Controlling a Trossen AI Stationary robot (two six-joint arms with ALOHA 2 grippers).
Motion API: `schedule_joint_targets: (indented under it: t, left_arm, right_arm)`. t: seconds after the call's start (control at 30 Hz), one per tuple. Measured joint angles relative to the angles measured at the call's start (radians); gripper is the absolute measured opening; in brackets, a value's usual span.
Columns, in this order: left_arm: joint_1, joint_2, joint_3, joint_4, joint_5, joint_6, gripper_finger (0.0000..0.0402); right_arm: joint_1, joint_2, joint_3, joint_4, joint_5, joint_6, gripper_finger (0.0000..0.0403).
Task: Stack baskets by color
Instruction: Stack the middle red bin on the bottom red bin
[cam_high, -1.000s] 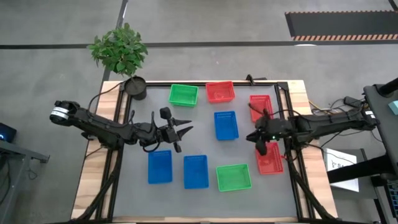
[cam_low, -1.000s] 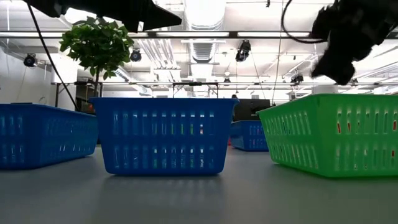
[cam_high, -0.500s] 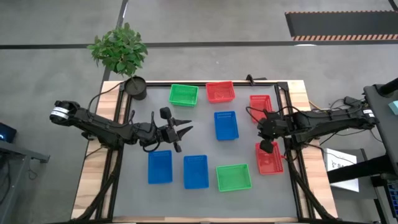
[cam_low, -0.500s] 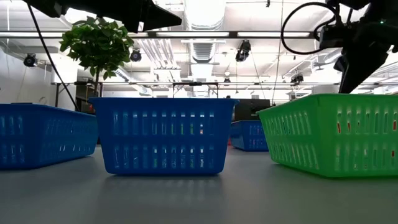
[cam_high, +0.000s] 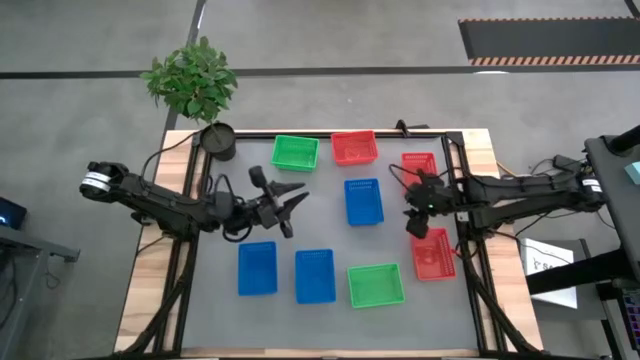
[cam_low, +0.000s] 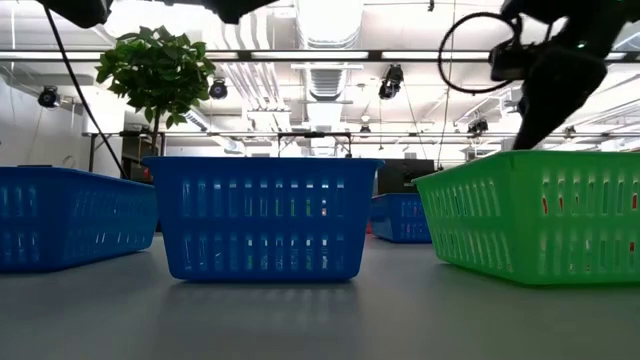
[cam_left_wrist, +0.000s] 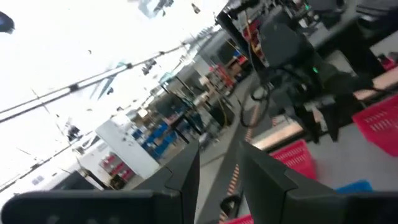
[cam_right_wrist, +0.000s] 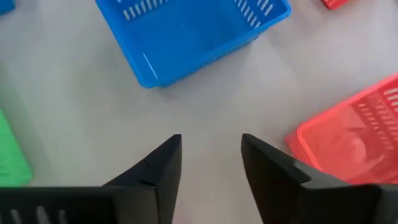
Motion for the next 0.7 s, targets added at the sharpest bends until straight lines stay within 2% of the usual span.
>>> schedule_joint_targets:
  t: [0.17,0.4,0.7]
  left_arm:
    - [0.0,0.0,0.0,0.02,0.001,0.003,0.0093]
    - [0.0,0.012,-0.004,0.015,0.001,-0.004,0.0093]
    - [0.0,0.013,-0.013,0.014,-0.001,-0.005,0.0093]
  right_arm:
    - [-0.03,0.104,0.056,-0.005,-0.009,-0.054,0.0181]
    - [-0.06,0.198,0.129,-0.032,-0.044,-0.154,0.0185]
    - [-0.163,0.238,0.242,-0.217,-0.099,-0.336,0.0185]
